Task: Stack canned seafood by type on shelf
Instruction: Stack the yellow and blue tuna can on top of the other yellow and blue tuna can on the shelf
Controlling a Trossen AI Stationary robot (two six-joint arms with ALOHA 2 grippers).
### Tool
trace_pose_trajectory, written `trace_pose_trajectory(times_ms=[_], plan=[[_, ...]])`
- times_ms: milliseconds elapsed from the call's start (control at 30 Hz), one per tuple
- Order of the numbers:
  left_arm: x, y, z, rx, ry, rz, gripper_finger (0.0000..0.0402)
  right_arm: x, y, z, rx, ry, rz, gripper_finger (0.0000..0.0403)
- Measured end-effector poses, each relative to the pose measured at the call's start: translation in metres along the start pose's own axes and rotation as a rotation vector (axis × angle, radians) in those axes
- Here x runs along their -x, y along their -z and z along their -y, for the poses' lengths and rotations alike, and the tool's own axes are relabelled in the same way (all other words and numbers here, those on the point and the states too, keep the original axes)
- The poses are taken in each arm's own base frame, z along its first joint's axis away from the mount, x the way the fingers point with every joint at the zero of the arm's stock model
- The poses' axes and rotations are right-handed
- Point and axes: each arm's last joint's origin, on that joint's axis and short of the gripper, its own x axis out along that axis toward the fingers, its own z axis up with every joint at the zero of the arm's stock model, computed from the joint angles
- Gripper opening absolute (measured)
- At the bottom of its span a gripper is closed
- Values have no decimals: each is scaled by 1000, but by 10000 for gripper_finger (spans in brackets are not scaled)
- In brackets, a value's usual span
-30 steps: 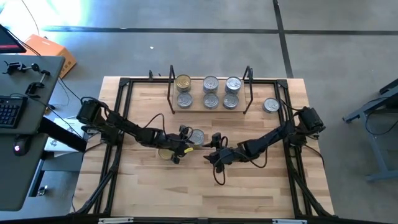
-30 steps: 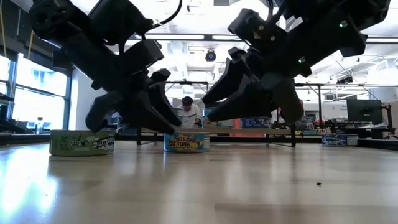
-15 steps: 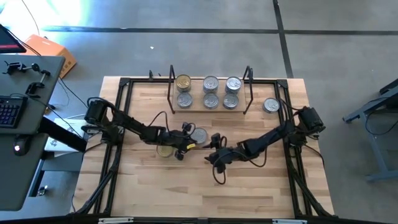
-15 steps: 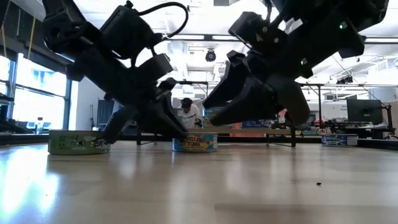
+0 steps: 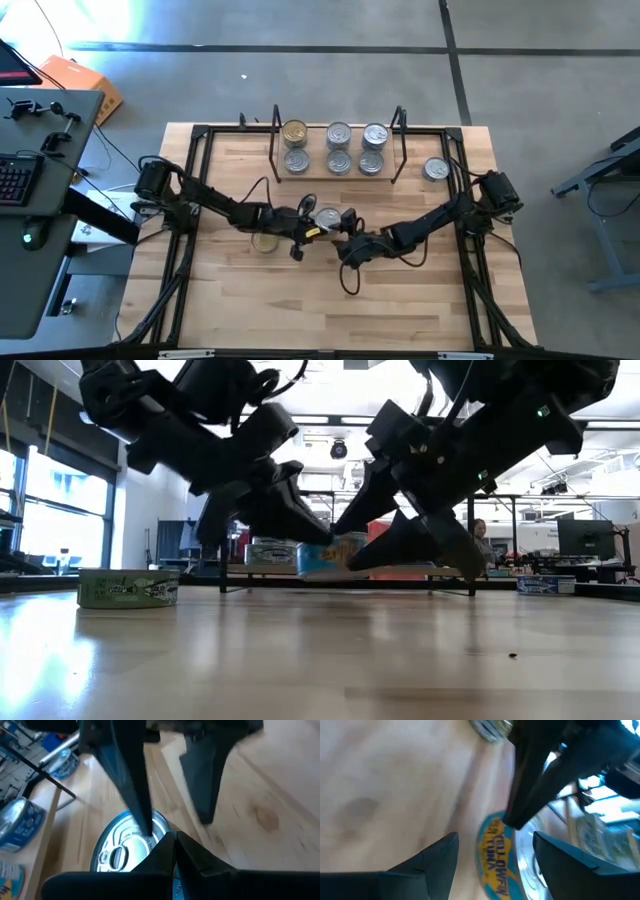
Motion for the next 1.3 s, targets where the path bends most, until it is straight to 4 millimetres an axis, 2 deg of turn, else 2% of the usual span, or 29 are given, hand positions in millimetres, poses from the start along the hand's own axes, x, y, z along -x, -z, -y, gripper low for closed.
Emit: trace_pose_trajectory(times_ms=[133,600,733,967,1067,1133,1300], plan=[[0,-4,-1,13,9,25,1,0,2,1,9,61,-53,248],[0,-7,2,24,14,47,0,-1,5,0,13,34,-66,242],[1,-10,3,23,16,64,0,-1,6,1,-20,35,-67,209],[2,-12,2,66,-28,63,7,-2,6,0,-139,31,-65,123],[15,-20,1,52,-66,21,24,4,5,2,-194,78,-94,117],[28,-24,1,46,-109,-49,36,13,4,9,-224,120,-111,117],[64,-27,-2,109,-208,-221,52,34,6,56,-300,248,-127,117]])
